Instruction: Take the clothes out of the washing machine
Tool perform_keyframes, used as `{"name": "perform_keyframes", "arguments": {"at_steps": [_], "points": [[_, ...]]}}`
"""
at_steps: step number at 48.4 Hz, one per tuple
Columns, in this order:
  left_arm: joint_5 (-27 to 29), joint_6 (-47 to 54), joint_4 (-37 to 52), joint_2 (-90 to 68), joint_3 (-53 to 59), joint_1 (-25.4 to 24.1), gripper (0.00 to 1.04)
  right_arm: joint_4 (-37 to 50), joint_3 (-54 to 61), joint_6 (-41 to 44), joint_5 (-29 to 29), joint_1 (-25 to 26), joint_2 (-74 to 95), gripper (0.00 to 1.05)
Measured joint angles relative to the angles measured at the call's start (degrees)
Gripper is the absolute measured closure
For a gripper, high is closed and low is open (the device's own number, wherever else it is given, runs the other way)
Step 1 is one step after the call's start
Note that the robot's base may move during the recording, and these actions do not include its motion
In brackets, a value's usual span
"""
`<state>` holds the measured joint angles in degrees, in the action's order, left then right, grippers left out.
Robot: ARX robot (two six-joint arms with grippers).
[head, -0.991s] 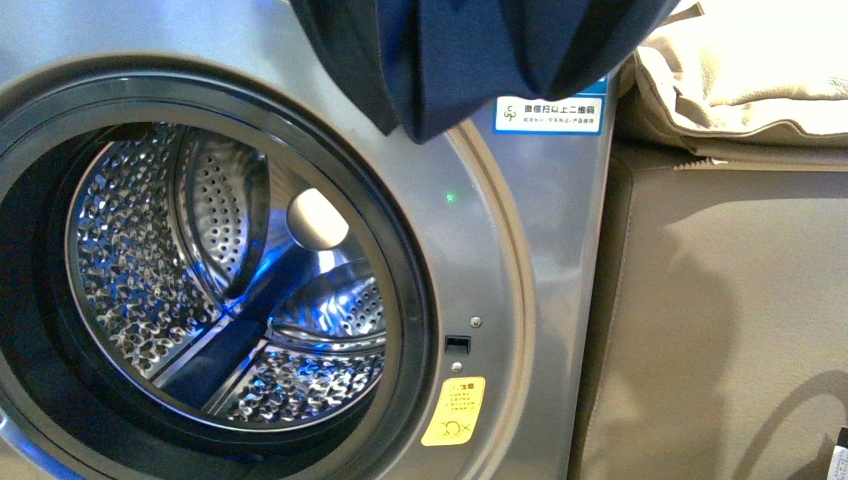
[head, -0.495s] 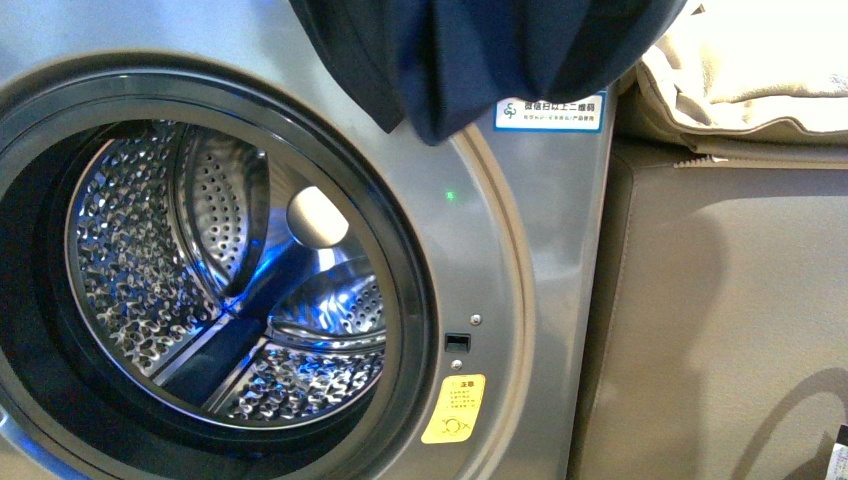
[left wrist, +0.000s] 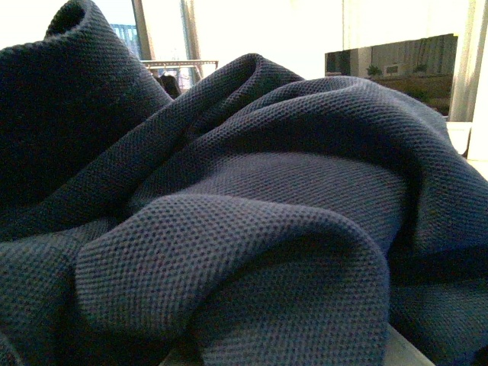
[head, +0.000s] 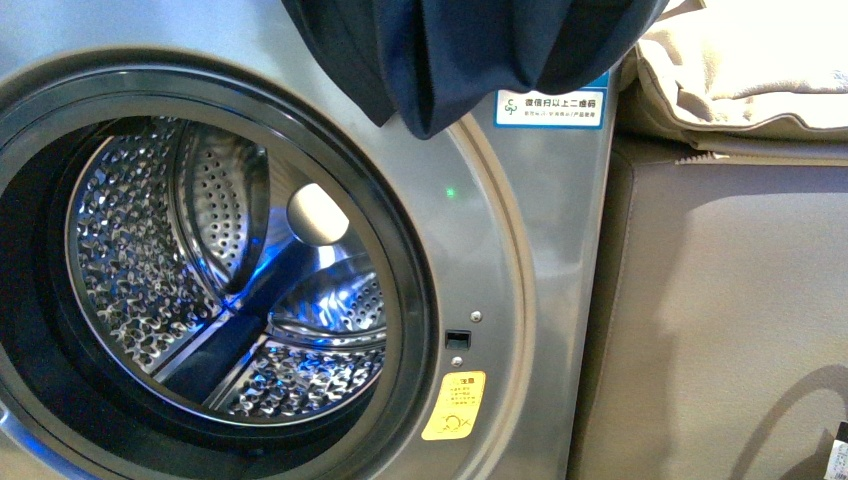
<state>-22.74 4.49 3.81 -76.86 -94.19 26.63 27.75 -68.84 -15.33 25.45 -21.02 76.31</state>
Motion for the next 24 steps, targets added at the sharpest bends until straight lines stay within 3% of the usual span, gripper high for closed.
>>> {"name": "perform_keyframes", "arguments": {"at_steps": [13,19,24], "points": [[0.0,-0.02,0.0,0.0,0.0,0.0,0.9,1.14,0.09,-3.04,-0.46,1.44,-1.11,0.78],[-0.2,-0.11,0.0,0.0,-0.11,0.0,0.67,1.09,0.37,-4.04,-0.35,2.01,-2.32,0.97],[-0.35,-0.11,0.0,0.02,-0.61,0.0,0.46,0.83,0.37,-4.68,-0.74,2.69,-2.47,0.98]]}}
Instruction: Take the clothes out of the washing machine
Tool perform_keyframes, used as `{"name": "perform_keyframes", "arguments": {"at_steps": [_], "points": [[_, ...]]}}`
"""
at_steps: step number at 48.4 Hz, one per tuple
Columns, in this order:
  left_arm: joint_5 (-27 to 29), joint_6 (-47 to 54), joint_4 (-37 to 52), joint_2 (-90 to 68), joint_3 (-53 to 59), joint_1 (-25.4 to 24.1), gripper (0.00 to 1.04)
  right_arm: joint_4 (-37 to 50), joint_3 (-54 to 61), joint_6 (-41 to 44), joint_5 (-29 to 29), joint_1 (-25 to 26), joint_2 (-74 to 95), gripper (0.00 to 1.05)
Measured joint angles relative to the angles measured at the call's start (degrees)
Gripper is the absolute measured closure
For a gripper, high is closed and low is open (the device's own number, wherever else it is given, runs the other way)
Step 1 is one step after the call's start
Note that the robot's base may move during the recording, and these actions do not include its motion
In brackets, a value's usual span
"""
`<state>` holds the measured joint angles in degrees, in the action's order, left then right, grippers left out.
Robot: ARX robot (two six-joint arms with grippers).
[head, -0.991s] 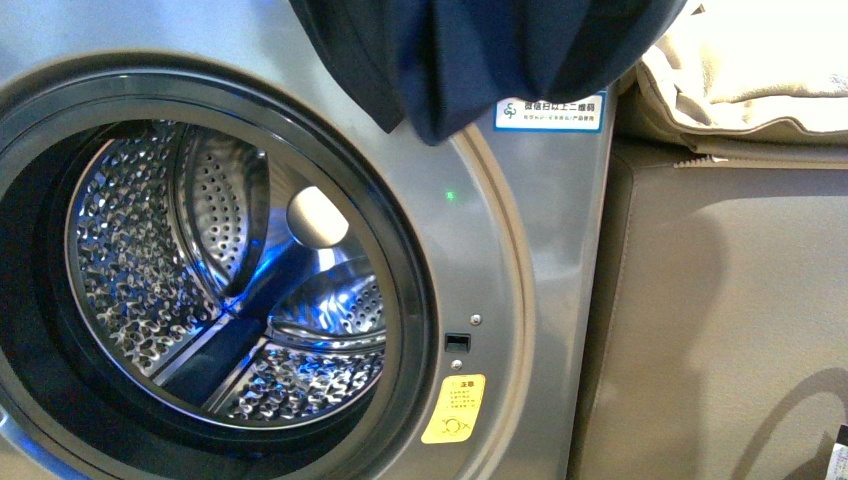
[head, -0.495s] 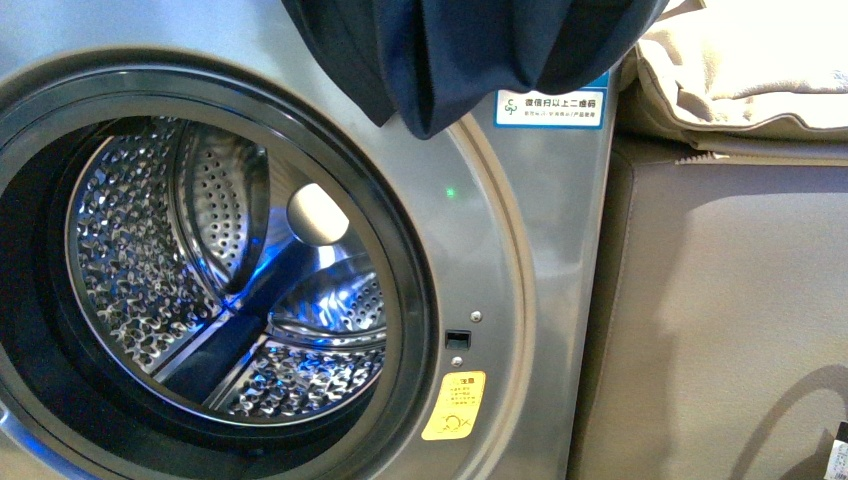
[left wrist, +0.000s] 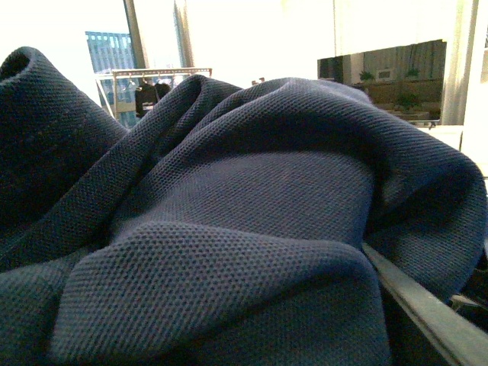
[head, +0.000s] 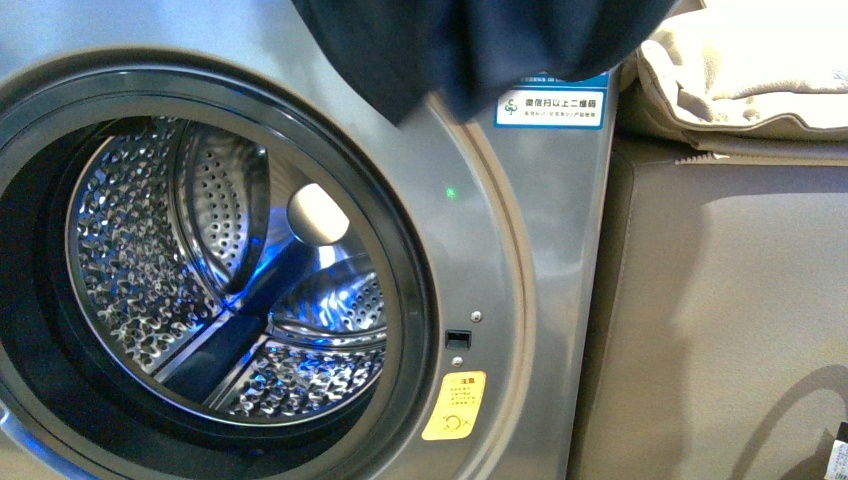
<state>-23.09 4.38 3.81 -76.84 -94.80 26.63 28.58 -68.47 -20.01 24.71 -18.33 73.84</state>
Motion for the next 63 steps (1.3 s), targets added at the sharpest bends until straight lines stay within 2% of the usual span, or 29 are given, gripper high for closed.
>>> {"name": "perform_keyframes", "arguments": {"at_steps": [11,20,32,41,49,53,56,63], "points": [[-0.04,0.04,0.0,0.02,-0.04,0.0,0.05,0.2,-0.02,-3.1,-1.33,4.2,-0.87,0.98],[0.0,0.04,0.0,0.02,-0.13,0.0,0.07,1.88,2.1,-6.6,-0.39,13.16,-5.62,0.98],[-0.02,0.04,0.0,0.02,-0.15,0.0,0.07,5.53,6.1,-12.26,6.27,26.01,-11.45,0.98],[-0.02,0.04,0.0,0.02,-0.15,0.0,0.07,6.84,9.22,-16.55,13.66,38.77,-16.35,0.98],[-0.02,0.04,0.0,0.04,-0.15,0.0,0.07,7.04,16.37,-19.12,24.96,55.82,-20.35,0.98],[-0.02,0.04,0.0,0.04,-0.15,0.0,0.07,6.73,19.17,-18.71,28.33,60.72,-19.87,0.98],[-0.02,0.04,0.0,0.04,-0.15,0.0,0.07,6.36,21.09,-18.01,29.81,63.82,-18.75,0.98],[-0.02,0.04,0.0,0.04,-0.15,0.0,0.07,1.7,24.76,-14.45,29.86,67.36,-16.39,0.98]]}}
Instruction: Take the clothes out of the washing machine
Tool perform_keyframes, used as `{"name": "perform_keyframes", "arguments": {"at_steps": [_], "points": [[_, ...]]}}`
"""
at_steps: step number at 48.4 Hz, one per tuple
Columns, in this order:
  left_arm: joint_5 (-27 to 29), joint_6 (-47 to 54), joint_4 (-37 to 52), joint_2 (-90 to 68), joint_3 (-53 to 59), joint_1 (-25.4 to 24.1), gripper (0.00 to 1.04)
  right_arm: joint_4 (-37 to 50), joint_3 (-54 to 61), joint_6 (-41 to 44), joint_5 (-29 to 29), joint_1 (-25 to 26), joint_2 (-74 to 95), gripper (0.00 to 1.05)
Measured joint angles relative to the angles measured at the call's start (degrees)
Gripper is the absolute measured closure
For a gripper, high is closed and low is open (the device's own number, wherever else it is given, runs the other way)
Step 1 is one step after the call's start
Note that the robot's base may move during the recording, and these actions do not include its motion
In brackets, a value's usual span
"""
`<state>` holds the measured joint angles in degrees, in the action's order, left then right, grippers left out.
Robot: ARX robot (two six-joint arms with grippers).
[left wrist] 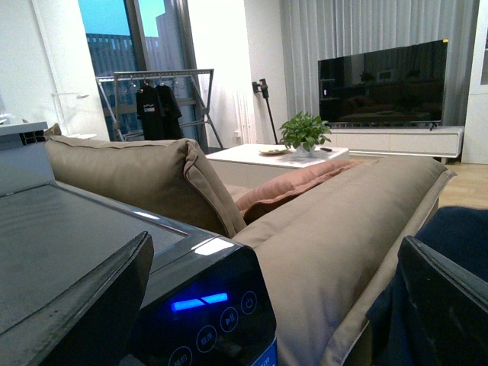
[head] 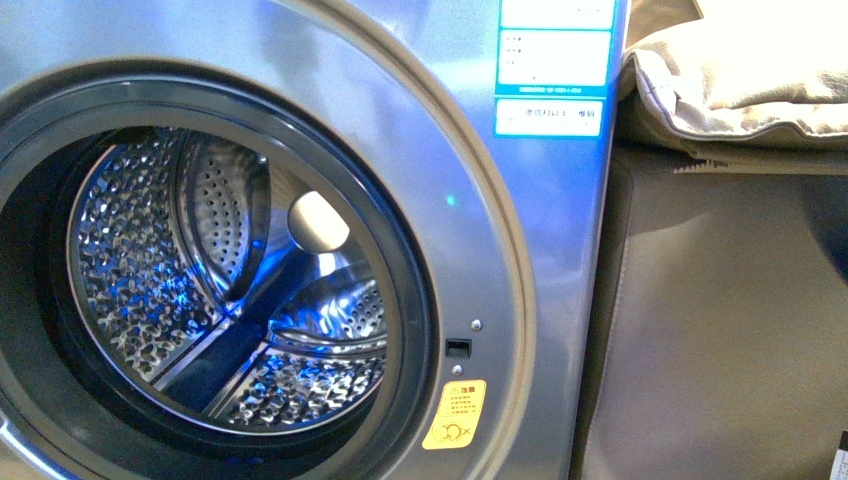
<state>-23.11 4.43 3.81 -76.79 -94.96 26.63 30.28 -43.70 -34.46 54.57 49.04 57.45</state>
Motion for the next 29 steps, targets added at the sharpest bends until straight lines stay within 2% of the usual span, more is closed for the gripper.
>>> {"name": "perform_keyframes", "arguments": {"at_steps": [12,27,29], "points": [[0.0,0.0,0.0,0.02,0.0,0.0,0.07,-12.46,5.53,11.26,-1.88,0.94,5.2,0.98],[0.0,0.0,0.0,0.02,0.0,0.0,0.07,-17.29,10.38,22.91,-7.32,0.81,16.22,0.98],[0.0,0.0,0.0,0.02,0.0,0.0,0.07,-17.59,11.26,24.22,-8.13,0.74,18.1,0.93]]}}
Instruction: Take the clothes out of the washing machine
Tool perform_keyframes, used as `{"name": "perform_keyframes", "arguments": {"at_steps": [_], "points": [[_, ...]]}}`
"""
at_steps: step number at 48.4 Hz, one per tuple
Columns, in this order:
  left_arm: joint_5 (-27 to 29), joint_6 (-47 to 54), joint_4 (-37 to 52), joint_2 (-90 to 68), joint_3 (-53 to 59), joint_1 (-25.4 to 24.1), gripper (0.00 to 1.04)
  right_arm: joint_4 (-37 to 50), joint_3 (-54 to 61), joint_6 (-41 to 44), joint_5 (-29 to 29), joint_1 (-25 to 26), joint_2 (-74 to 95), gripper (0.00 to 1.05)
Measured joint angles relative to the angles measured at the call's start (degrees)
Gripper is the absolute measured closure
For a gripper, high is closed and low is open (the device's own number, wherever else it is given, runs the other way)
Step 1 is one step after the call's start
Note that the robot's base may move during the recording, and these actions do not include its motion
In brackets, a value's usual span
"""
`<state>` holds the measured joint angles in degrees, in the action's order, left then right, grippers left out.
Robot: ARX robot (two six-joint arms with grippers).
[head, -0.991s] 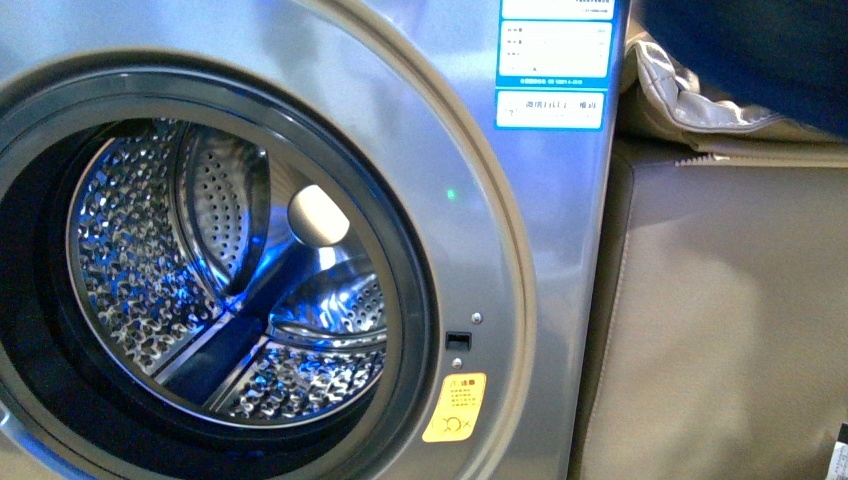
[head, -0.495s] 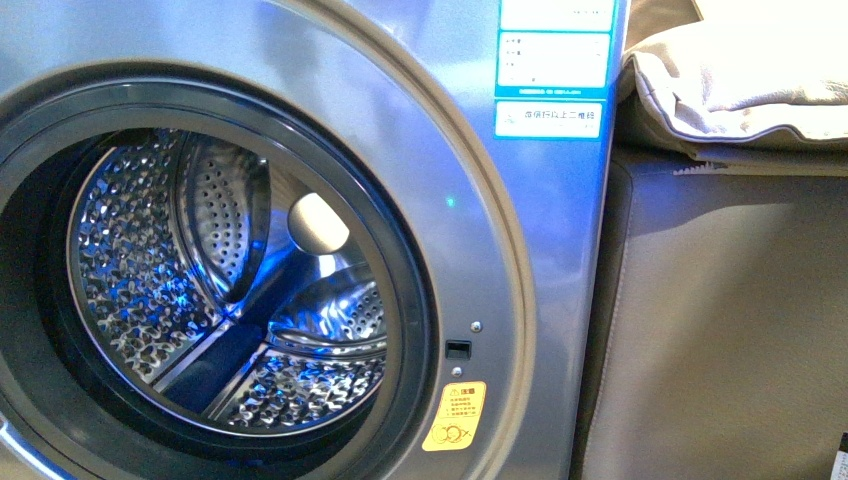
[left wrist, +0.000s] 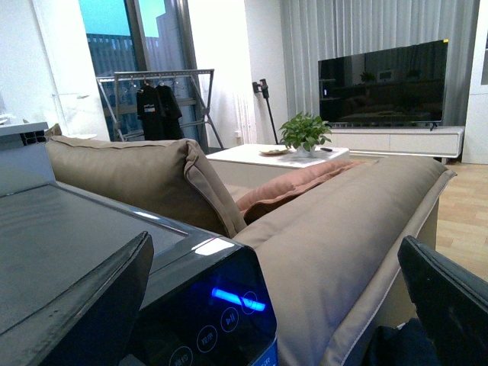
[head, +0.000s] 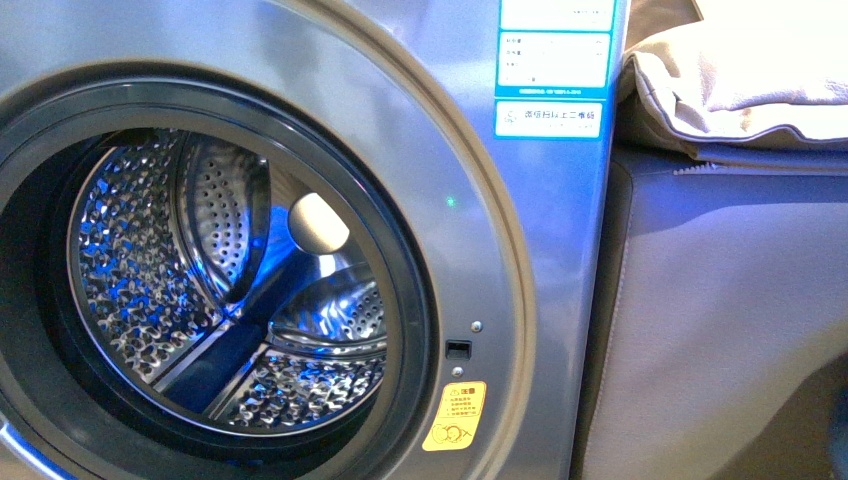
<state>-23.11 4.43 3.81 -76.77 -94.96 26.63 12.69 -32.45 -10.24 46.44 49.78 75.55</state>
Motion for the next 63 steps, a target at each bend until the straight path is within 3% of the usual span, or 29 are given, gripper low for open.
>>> {"name": "perform_keyframes", "arguments": {"at_steps": [13,21,31,36,45,63], "points": [[0.02,0.0,0.0,0.07,-0.04,0.0,0.07,-0.09,4.9,4.09,-0.42,0.13,4.68,0.31],[0.0,0.0,0.0,0.07,-0.04,0.0,0.07,1.42,5.49,2.34,1.49,0.04,0.72,0.07],[0.02,0.0,0.0,0.07,-0.09,0.0,0.07,4.52,5.2,-3.54,6.34,-1.97,-11.74,0.08],[0.0,0.0,0.0,0.07,-0.09,0.0,0.07,12.72,4.76,-11.21,9.29,-4.42,-21.57,0.08],[0.0,0.0,0.0,0.07,-0.09,0.0,0.07,24.17,4.11,-22.71,8.55,-9.33,-33.16,0.08],[0.0,0.0,0.0,0.07,-0.11,0.0,0.07,14.4,4.74,-25.22,-0.55,-25.73,-49.35,0.08]]}}
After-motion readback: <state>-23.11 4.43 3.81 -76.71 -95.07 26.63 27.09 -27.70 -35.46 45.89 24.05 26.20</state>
